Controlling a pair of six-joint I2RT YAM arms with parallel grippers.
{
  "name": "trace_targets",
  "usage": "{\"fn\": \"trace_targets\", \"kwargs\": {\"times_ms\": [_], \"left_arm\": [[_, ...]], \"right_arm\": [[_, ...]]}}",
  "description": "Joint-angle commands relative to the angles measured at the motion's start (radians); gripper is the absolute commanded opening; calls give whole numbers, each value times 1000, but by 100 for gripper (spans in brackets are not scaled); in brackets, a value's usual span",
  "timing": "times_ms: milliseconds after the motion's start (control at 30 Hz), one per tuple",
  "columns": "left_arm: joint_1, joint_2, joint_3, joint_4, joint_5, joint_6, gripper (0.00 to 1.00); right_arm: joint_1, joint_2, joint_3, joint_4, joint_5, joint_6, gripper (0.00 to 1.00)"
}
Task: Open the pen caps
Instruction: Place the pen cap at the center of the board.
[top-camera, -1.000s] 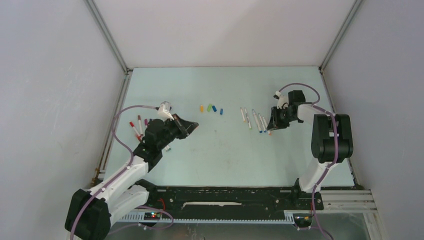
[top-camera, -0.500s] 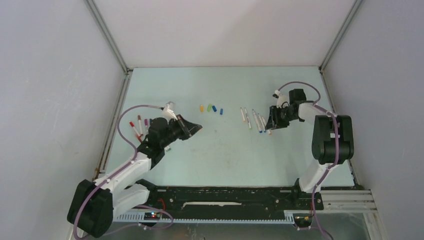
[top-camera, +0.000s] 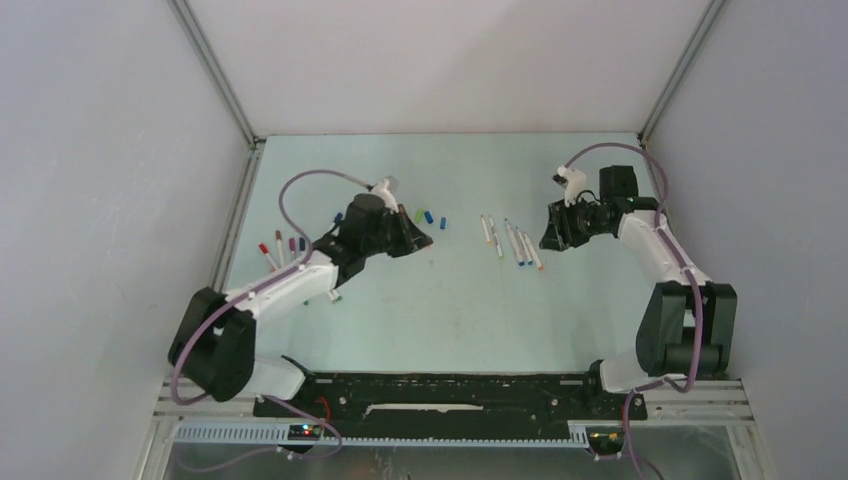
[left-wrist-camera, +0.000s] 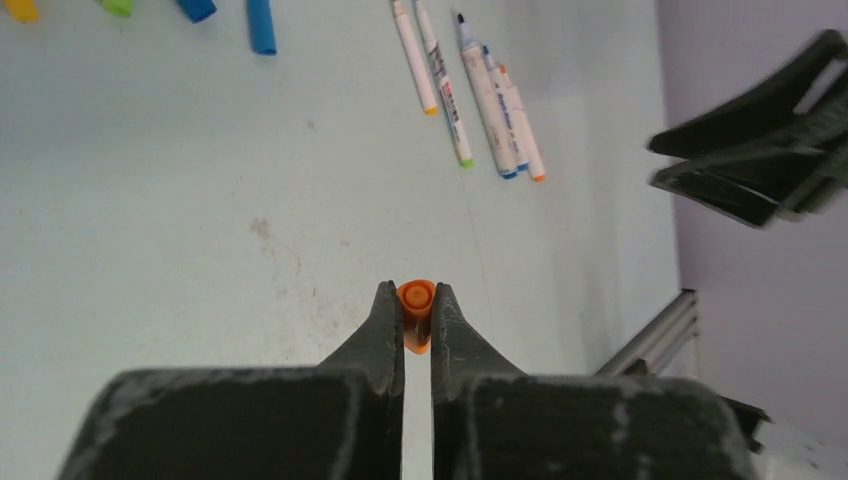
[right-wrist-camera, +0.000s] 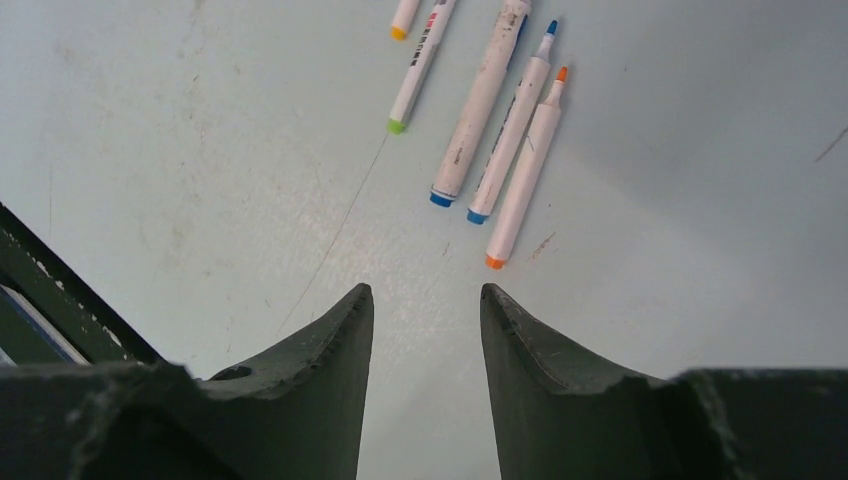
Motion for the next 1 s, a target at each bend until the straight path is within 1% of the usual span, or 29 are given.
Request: {"fn": "trace_targets", "kwargs": {"times_ms": [0, 33, 133, 200, 467, 733, 967], "left_arm": [[-61, 155, 247, -252, -148, 108, 1], [-71, 202, 323, -290, -171, 122, 1], [-97, 334, 490, -380, -227, 158, 1], [-108, 408, 578, -408, -265, 175, 1], [-114, 643, 846, -467, -339, 204, 1], [-114, 811, 1016, -521, -358, 215, 2], [-111, 875, 1051, -532, -344, 209, 3]], "right_arm": [[-22, -79, 35, -66, -35, -90, 46], [-24, -86, 35, -70, -39, -93, 46], [-26, -97, 35, -75, -57, -97, 46], [-26, -106, 34, -79, -69, -99, 46], [-29, -154, 30, -83, -64, -110, 46], [-28, -167, 22, -81, -64, -117, 47], [-28, -165, 23, -83, -65, -122, 47]]}}
